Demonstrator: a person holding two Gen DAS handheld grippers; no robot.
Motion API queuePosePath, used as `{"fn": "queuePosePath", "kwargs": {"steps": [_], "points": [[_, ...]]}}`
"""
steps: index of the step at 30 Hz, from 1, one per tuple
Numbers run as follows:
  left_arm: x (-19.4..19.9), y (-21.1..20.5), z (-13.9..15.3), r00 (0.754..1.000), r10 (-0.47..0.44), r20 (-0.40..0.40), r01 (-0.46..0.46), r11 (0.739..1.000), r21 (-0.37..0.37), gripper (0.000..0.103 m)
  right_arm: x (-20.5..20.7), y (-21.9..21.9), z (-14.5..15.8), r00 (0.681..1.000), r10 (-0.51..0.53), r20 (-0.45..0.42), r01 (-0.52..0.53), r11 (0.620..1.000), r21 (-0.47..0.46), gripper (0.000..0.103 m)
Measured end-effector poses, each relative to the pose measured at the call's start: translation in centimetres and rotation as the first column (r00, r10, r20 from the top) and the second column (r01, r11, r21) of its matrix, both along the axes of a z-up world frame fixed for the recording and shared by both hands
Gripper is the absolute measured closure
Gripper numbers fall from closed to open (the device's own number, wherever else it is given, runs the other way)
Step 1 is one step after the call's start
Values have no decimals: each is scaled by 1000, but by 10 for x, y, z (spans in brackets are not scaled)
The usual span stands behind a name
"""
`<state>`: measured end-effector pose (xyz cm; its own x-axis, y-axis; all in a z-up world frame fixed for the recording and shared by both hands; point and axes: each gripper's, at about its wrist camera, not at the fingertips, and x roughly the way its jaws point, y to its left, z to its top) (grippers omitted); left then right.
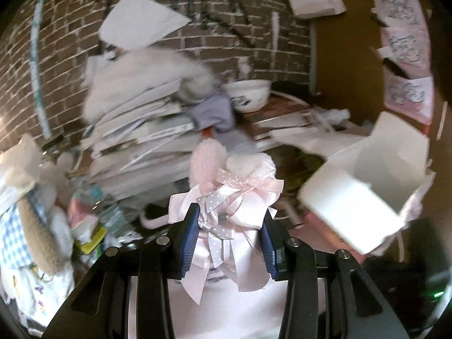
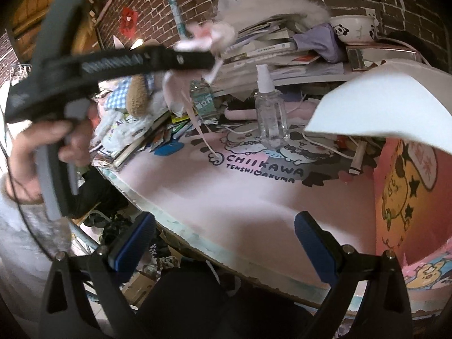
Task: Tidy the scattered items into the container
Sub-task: 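Lift the pink bow with the left gripper toward the white box, then carry the pink bow with the left gripper over the white box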
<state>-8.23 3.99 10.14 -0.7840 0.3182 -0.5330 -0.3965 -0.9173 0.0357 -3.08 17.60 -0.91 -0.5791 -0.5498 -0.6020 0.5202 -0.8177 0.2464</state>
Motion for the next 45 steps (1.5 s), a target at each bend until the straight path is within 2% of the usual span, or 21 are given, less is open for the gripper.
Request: {"fn": "queuePosePath", "kwargs": {"steps": [8, 13, 19, 27, 35, 39, 41, 45], "points": [[7, 48, 30, 990, -138, -22, 138, 990, -9, 68, -4, 4, -2, 999, -39, 20, 39, 999, 4, 5], [11, 81, 46, 970, -242, -14, 242, 970, -13, 68, -5, 7, -2, 999, -46, 23, 46, 999, 1, 5], [5, 121, 51, 933, -355, 58, 357, 934, -26, 68, -5, 8, -2, 999, -44, 25, 44, 999, 0, 5], [-5, 173, 38, 870, -456, 187, 476, 875, -84, 68, -2, 11, -5, 999, -34, 31, 35, 999, -13, 5], [-16, 219, 12, 848, -446, 286, 506, 842, -188, 68, 2, 14, -8, 999, -21, 36, 22, 999, -26, 5], [-27, 228, 2, 839, -431, 333, 508, 840, -192, 68, -1, 18, -12, 997, -31, 67, 35, 998, -50, 5], [-33, 230, -2, 847, -409, 340, 493, 843, -213, 66, -1, 21, -14, 996, -26, 85, 31, 997, -68, 5], [-39, 232, -12, 840, -395, 371, 492, 844, -216, 64, 0, 22, -16, 996, -26, 83, 32, 997, -68, 5]]}}
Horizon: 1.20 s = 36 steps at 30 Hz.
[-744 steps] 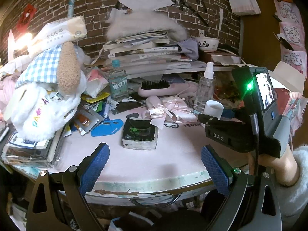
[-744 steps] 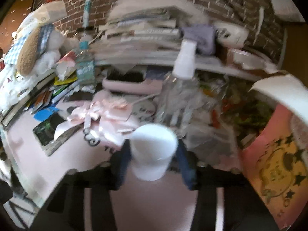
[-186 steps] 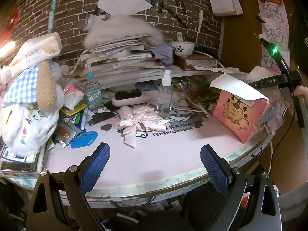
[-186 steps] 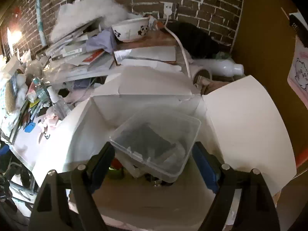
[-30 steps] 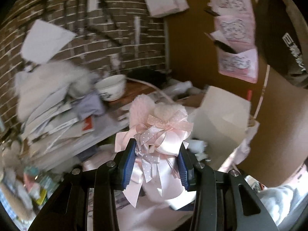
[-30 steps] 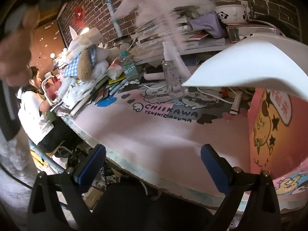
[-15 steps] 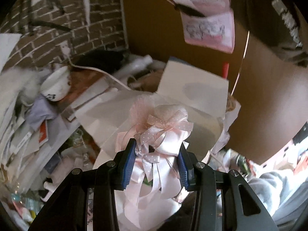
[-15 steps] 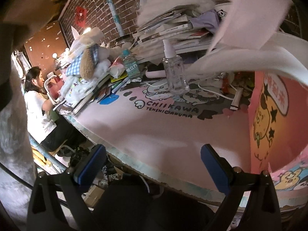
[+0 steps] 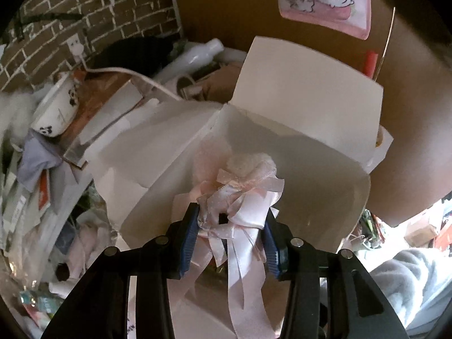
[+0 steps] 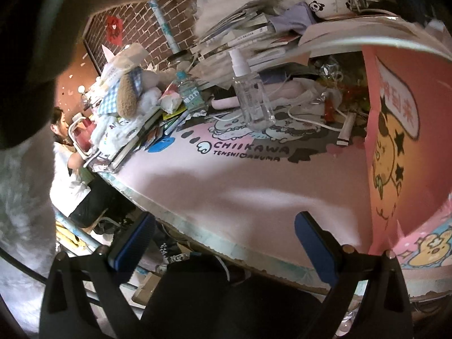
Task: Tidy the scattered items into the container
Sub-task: 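Carry the pink bow with the left gripper over the white box, then lower the bow into the box and open the left gripper, then withdraw the open left gripper from the box over the desk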
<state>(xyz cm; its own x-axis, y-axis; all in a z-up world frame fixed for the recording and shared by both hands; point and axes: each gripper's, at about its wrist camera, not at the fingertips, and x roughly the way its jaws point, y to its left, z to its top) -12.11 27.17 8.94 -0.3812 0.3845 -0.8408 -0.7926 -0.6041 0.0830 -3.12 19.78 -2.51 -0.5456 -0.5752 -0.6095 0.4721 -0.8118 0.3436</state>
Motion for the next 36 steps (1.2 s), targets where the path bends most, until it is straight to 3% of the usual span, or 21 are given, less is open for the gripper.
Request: {"fn": "queuePosePath", "kwargs": {"steps": [5, 10, 17, 28, 34, 36], "points": [[1, -1, 0, 1000, -1, -18, 1, 1000, -3, 36, 0, 2, -1, 1000, 3, 2, -3, 1000, 1, 5], [6, -9, 11, 999, 2, -51, 0, 999, 37, 19, 0, 2, -2, 1000, 1, 3, -1, 1000, 0, 5], [17, -32, 31, 988, 33, -149, -21, 996, 85, 16, 0, 2, -2, 1000, 2, 1, -2, 1000, 2, 5], [32, -104, 48, 949, 196, -246, -158, 973, 166, 16, -4, -9, -4, 1000, 11, 4, -11, 1000, 27, 5], [51, -146, 54, 910, 283, -304, -224, 951, 215, 14, -2, -25, -5, 1000, 24, 2, -24, 998, 56, 5], [58, -162, 56, 893, 316, -320, -246, 939, 241, 7, -3, -31, -6, 1000, 27, 2, -27, 998, 64, 5]]}}
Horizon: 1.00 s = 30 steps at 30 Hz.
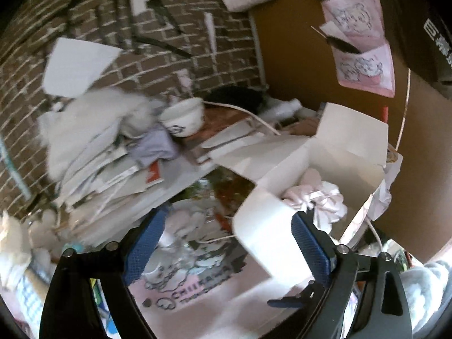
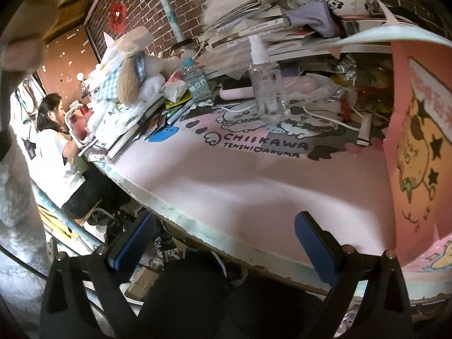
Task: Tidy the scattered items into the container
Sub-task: 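Withdraw the open left gripper from the box over the desk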
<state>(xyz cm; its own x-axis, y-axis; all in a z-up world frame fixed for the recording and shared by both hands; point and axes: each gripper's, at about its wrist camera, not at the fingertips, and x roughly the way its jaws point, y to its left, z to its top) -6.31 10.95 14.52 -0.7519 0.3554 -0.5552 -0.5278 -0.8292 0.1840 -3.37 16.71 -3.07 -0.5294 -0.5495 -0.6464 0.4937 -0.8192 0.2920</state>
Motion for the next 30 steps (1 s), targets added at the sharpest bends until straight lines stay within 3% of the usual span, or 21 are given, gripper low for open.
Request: {"fn": "queuePosePath", "kwargs": {"steps": [7, 14, 20, 30], "points": [[22, -58, -3, 988, 140, -67, -136, 989, 66, 5, 2, -23, 0, 1000, 14, -22, -13, 999, 47, 5], [42, -115, -28, 957, 277, -86, -265, 956, 125, 4, 0, -44, 0, 999, 16, -47, -11, 996, 93, 5], [58, -157, -53, 923, 379, -67, -360, 912, 194, 1, -10, -61, 8, 992, -48, -117, 65, 987, 148, 5], [81, -194, -91, 899, 438, -7, -421, 868, 264, 1, -53, -85, 20, 966, -152, -210, 199, 954, 226, 5]]}}
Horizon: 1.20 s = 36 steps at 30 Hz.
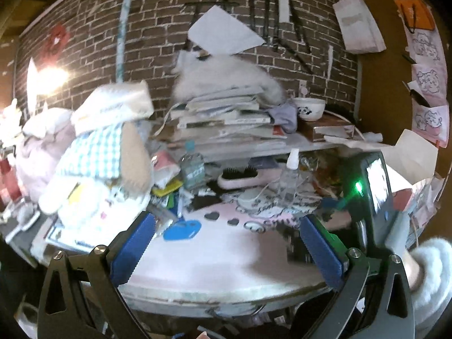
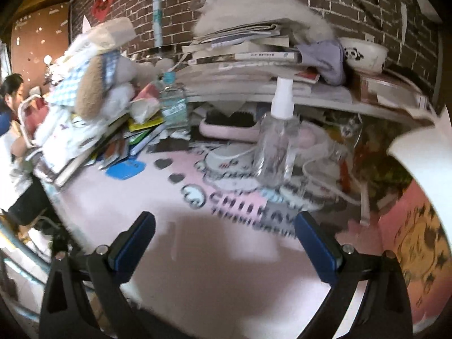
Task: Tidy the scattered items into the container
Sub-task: 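Withdraw the open left gripper from the box over the desk, then move the right gripper down to the clear spray bottle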
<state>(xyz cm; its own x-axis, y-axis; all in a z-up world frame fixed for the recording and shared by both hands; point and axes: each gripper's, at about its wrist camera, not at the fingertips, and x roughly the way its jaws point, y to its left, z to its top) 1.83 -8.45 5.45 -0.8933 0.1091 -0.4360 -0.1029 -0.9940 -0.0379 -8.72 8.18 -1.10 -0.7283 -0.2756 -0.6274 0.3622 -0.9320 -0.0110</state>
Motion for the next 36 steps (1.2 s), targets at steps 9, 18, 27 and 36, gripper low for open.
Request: {"fn": "queuePosePath", "kwargs": {"steps": [9, 18, 27, 36], "points": [[-1, -9, -28, 998, 23, 52, -26, 999, 47, 1, -44, -6, -9, 998, -70, -12, 70, 992, 105, 5], [-1, -5, -31, 999, 3, 50, -4, 1000, 30, 1, -86, -9, -15, 991, -131, 41, 127, 988, 89, 5], [-3, -3, -32, 999, -11, 53, 9, 999, 36, 1, -109, 0, -16, 985, -146, 89, 144, 989, 25, 5], [-6, 3, -34, 998, -33, 61, 30, 999, 39, 1, -122, 6, -24, 980, -117, 160, 119, 993, -2, 32]]}}
